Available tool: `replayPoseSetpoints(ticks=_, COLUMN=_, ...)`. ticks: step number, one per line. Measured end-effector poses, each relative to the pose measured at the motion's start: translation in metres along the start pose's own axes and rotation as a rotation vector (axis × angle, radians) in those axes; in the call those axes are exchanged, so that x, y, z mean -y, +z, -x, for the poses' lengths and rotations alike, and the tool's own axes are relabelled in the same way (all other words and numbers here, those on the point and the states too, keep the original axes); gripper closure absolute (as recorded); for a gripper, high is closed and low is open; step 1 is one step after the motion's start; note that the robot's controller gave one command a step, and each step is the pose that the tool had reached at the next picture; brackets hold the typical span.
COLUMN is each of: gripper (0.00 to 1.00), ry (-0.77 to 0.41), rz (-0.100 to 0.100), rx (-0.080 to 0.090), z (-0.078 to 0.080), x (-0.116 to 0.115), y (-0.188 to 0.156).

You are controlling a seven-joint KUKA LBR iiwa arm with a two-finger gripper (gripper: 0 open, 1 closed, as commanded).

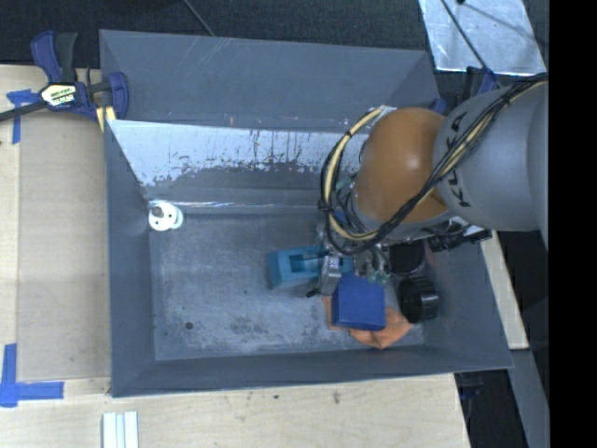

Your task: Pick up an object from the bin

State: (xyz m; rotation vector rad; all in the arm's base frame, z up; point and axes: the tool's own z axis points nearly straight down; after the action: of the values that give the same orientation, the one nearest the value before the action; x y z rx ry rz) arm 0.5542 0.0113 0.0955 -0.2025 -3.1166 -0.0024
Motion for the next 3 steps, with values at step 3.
replayPoseSetpoints(ticks=3, gripper=1.0, ry=0.0, rz=0.0, rx=0.013, z=0.001, x=0.001, y=-0.045)
